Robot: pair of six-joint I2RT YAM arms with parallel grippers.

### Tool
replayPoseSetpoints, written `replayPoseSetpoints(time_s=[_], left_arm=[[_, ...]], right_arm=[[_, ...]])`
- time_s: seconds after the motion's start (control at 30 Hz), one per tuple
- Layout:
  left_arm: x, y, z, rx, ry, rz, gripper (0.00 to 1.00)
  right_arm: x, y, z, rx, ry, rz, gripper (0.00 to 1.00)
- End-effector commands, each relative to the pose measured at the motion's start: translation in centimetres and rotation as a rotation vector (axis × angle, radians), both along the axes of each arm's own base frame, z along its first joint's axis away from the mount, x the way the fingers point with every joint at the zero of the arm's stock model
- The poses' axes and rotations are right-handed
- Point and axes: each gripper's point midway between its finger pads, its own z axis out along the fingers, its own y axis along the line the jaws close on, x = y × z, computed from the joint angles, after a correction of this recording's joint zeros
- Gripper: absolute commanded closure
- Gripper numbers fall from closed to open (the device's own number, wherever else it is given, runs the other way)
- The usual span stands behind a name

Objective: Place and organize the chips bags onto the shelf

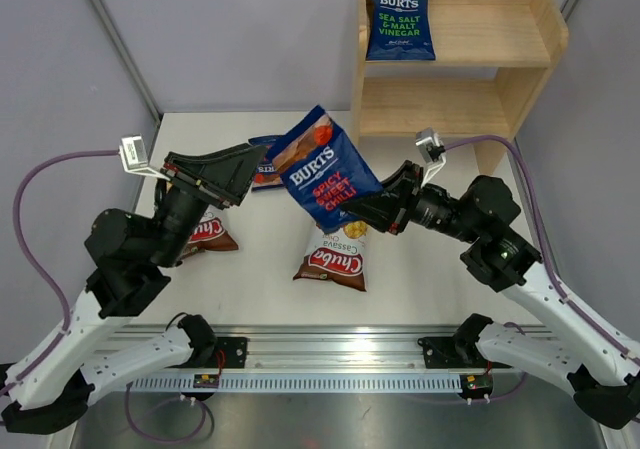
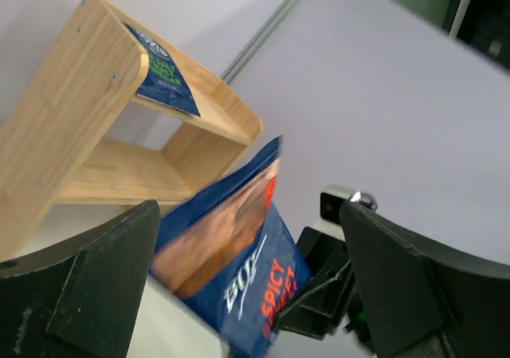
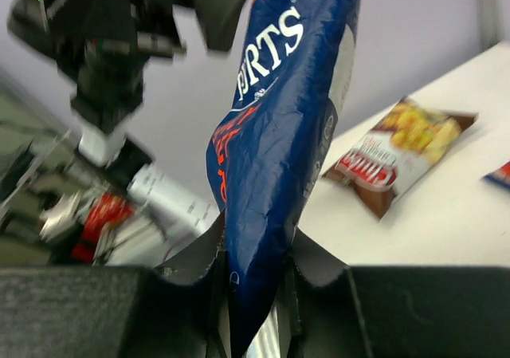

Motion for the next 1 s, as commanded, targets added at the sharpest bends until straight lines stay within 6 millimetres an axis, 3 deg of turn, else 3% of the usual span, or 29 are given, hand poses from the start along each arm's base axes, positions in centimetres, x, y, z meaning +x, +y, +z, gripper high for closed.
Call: replayPoseSetpoints(time_s=[0.0,0.03,0.1,0.13,0.27,0.37,0.4,0.43,0.57,0.63,0.67,0.8,0.97], left_arm=[[-2.3,-1.4,-0.1,0.374,-0.172,-0.080,0.01],[-2.4,-1.7,-1.7,0.490,-0.176,-0.100,0.01],[-3.1,-2.8,-2.7,0.595,-0.207,-0.176,0.01],[-3.3,-2.7,-3.4,0.660,-0.207,-0.192,0.01],[-4.7,-3.8,-5.5,0.740,-0.215,-0.326,0.01],[-7.2,-5.6,-6.2,0.706,-0.281,-0.505,0.04],[-8.1,-6.1,-5.9,0.678,-0.301,-0.563,0.09],[-8.3,-6.6,-6.1,0.670,-0.302,-0.593,0.22],[-9.8,-7.7,-6.2,0.618,-0.330,-0.720,0.44],[-9.8,-7.6,-6.1,0.607,-0.334,-0.716,0.68],[-9.8,-7.3,-6.2,0.607,-0.332,-0.713,0.86],[-8.6,-6.1,-6.4,0.585,-0.299,-0.665,1.00],[-6.9,-5.2,-6.2,0.491,-0.245,-0.653,1.00]], right_arm=[[-4.7,-0.6,-0.5,-0.148,-0.003,0.213,0.90],[-5.7,-0.8,-1.3,-0.196,0.004,0.266,0.90],[-6.7,-1.4,-0.6,-0.215,-0.031,0.292,0.90],[-6.8,-1.7,-1.4,-0.251,-0.025,0.291,0.90],[-8.4,-2.8,-1.5,-0.293,-0.065,0.333,0.89],[-8.6,-3.0,-1.8,-0.306,-0.067,0.337,0.89],[-8.7,-3.0,-1.9,-0.308,-0.068,0.342,0.89],[-8.9,-2.9,-1.9,-0.309,-0.071,0.360,0.89],[-9.1,-2.9,-2.1,-0.312,-0.073,0.376,0.88],[-9.1,-3.1,-2.0,-0.310,-0.084,0.359,0.88],[-9.1,-3.3,-2.0,-0.311,-0.088,0.353,0.88],[-8.8,-4.1,-2.4,-0.339,-0.098,0.297,0.87],[-9.1,-4.7,-2.5,-0.325,-0.107,0.265,0.87]])
